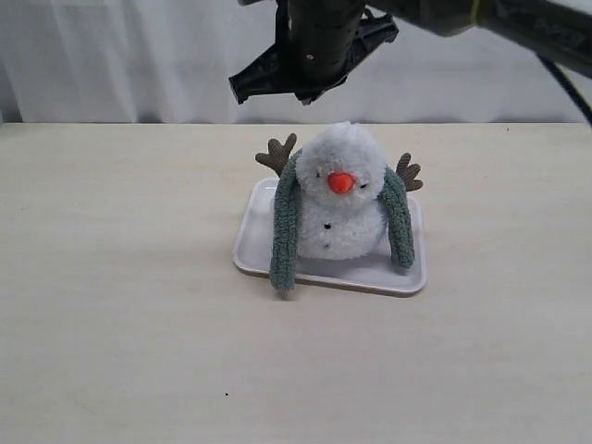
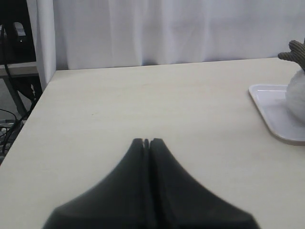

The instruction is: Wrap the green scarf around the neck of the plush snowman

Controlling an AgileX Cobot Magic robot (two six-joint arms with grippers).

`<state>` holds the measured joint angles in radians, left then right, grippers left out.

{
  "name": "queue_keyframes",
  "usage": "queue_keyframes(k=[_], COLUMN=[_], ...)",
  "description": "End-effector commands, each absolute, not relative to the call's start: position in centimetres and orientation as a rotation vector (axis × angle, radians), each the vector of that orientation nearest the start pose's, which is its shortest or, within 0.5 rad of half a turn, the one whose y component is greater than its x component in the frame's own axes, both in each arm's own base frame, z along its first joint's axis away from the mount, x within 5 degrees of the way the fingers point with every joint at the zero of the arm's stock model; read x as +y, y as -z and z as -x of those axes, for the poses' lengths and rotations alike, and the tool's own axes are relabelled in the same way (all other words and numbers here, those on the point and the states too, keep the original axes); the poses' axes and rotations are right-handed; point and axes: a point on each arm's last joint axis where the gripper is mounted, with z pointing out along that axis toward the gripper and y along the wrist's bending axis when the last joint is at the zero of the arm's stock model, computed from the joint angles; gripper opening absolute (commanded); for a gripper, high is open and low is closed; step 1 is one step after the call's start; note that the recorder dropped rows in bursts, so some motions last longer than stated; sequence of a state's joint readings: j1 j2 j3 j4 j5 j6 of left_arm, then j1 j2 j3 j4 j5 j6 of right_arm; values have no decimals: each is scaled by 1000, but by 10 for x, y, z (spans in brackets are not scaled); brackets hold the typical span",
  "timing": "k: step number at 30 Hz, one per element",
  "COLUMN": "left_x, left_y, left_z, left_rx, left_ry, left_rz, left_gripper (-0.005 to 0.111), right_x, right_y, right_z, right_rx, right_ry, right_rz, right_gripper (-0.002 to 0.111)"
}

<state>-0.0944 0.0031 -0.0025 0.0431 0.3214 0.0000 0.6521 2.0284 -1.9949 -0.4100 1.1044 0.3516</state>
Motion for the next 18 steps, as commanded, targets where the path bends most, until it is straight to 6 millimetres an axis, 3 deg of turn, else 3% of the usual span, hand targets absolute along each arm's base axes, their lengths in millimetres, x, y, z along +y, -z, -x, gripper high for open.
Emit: queue_keyframes(k=[1, 6, 13, 18], left_x=[-4, -4, -4, -4], left_y=[-185, -185, -185, -185], left_z=[-54, -54, -54, -54], left_rx=[1789, 1789, 1789, 1789], left_ry=[28, 28, 28, 28], left_rz=[-108, -108, -108, -108], left_gripper=[0, 0, 0, 0], right_x=[252, 242, 185, 139], right_y=[-354, -379, -398, -399], right_z=[-349, -311, -244, -193], right_rx=[2333, 2213, 2152, 2095], right_ry=[71, -71, -152, -179], right_rz=[536, 532, 488, 478], right_gripper=[4, 4, 4, 4])
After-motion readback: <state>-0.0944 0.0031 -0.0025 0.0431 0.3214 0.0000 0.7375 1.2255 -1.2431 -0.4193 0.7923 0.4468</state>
